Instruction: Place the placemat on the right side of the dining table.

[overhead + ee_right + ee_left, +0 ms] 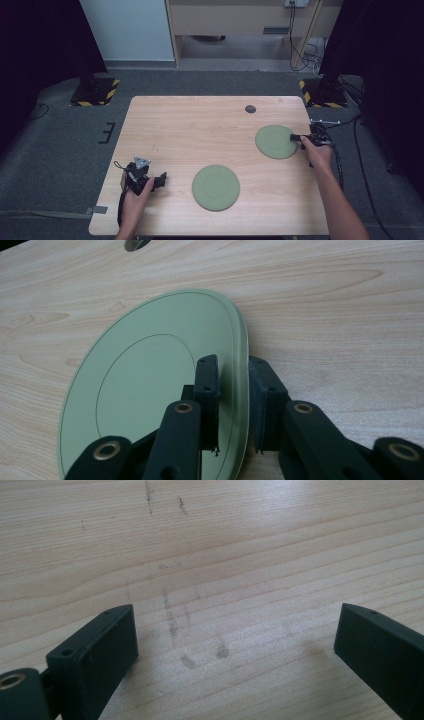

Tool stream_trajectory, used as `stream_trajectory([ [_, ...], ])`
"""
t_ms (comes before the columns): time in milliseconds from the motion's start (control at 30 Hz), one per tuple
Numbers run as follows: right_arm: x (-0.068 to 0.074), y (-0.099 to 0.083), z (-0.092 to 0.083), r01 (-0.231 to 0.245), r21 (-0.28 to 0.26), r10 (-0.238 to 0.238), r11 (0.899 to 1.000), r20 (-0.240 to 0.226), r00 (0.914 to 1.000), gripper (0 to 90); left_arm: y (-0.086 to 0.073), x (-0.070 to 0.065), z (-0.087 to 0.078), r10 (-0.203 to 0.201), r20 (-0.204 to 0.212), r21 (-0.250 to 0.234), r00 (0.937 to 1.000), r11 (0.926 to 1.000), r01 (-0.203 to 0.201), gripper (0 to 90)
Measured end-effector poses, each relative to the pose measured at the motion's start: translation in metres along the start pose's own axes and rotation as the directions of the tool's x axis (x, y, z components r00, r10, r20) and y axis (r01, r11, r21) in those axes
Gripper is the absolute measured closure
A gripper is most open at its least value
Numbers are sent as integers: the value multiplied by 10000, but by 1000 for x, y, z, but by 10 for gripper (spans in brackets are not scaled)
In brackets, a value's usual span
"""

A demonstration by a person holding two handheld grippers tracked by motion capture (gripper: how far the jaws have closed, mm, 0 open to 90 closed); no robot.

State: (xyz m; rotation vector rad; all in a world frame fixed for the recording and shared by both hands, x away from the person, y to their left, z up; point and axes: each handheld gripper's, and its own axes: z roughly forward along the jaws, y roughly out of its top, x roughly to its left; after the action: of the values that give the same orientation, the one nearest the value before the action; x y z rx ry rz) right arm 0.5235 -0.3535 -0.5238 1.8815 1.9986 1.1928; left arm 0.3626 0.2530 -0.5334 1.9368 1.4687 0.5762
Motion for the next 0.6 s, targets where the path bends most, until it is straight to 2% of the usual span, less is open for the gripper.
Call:
stream_trajectory([
  [600,-2,-2,1,78,4,-78,10000,328,9994,624,0,-1,0,78,48,45,10000,10000,-78,34],
])
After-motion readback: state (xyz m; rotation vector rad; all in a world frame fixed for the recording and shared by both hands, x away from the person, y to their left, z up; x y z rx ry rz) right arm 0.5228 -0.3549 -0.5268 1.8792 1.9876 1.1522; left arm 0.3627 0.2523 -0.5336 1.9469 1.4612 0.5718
